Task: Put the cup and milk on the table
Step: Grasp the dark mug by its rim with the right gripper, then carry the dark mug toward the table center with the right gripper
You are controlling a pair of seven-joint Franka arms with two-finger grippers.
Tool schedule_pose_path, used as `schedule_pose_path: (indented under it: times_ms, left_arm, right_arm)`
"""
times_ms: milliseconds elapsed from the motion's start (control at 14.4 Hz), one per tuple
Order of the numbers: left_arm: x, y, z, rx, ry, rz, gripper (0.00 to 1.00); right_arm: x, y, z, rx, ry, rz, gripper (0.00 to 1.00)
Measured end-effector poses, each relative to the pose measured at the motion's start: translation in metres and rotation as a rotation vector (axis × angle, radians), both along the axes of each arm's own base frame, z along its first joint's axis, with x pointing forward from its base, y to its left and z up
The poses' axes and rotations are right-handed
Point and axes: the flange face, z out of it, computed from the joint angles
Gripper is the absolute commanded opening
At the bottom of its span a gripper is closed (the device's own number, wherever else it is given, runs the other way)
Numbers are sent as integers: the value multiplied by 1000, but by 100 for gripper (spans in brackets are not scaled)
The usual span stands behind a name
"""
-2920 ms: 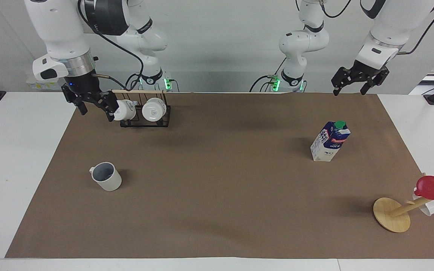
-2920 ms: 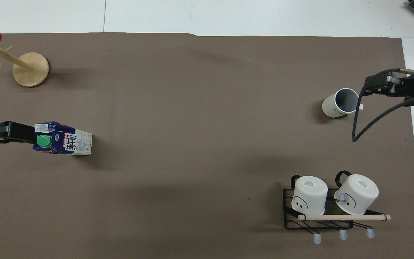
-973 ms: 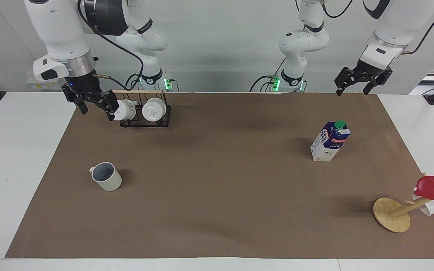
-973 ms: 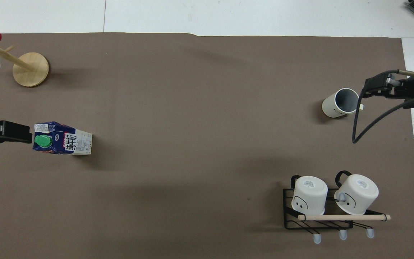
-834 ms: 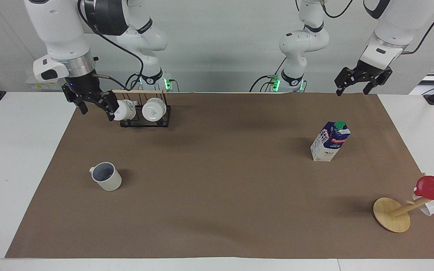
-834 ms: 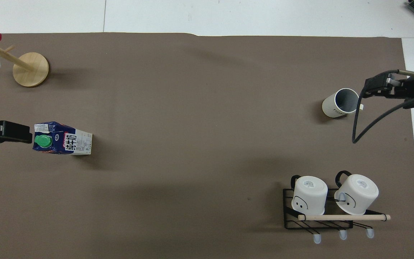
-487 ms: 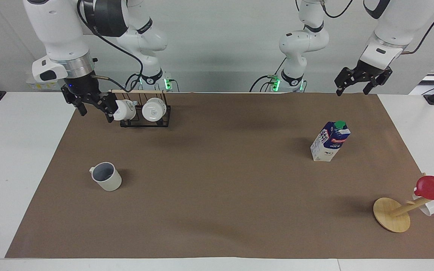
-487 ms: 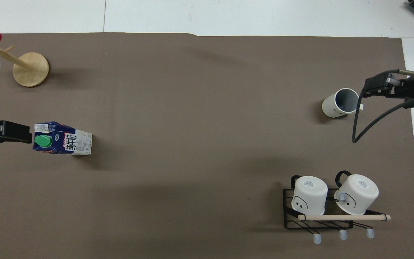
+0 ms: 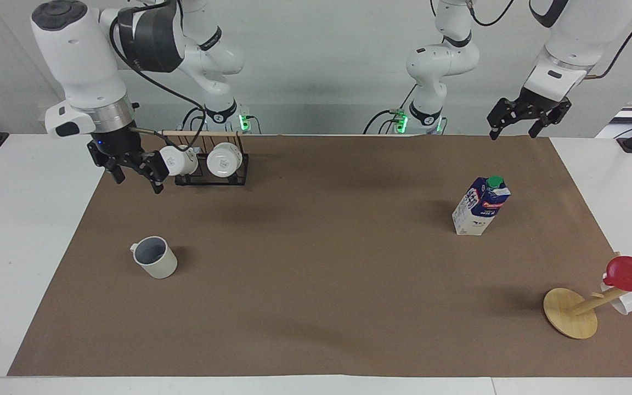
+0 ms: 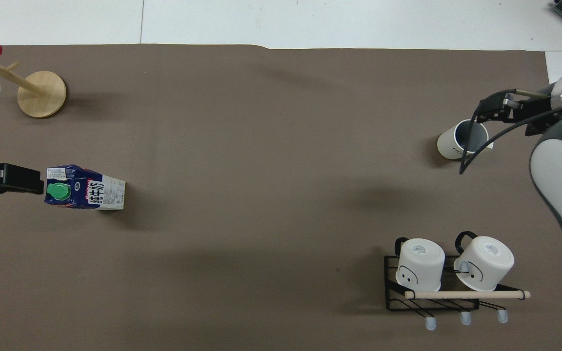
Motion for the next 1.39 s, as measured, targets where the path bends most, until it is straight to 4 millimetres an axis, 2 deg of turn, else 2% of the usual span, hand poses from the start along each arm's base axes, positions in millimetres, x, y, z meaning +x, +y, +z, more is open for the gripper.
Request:
schedule_pose_path:
  times_ms: [139,348,973,1043,1112,1182,1251,1321,1390]
  left_arm:
    - [0,0,0,0,0,0,100]
    - [0,0,0,0,0,0,100]
    - [0,-1,0,0,0,-3,100]
    - [0,-4,0,1,0,-8,100]
    - [0,-7,0,2,0,-14,100]
    - [-1,-9,0,2,0,-15,100]
    - [-1,-8,0,2,0,-15,100]
    - [-1,-8,0,2,0,-15,100]
    - [-1,-8,0,2,0,-14,100]
  right_arm:
    - [6,0,-35,5,10,6,100]
    - [17,0,-75,14,-1,16,100]
    - [27,-1,-178,8,-44,50,100]
    - [27,-3,-187,5,-47,55,91]
    - [27,-6,-192,2,-46,62,75]
    - [27,-9,-194,1,-45,66,52]
    - [27,-10,-193,-1,-45,69,25]
    - [27,-9,-193,-1,-45,72,5]
    - [27,-8,-193,-1,-45,74,0]
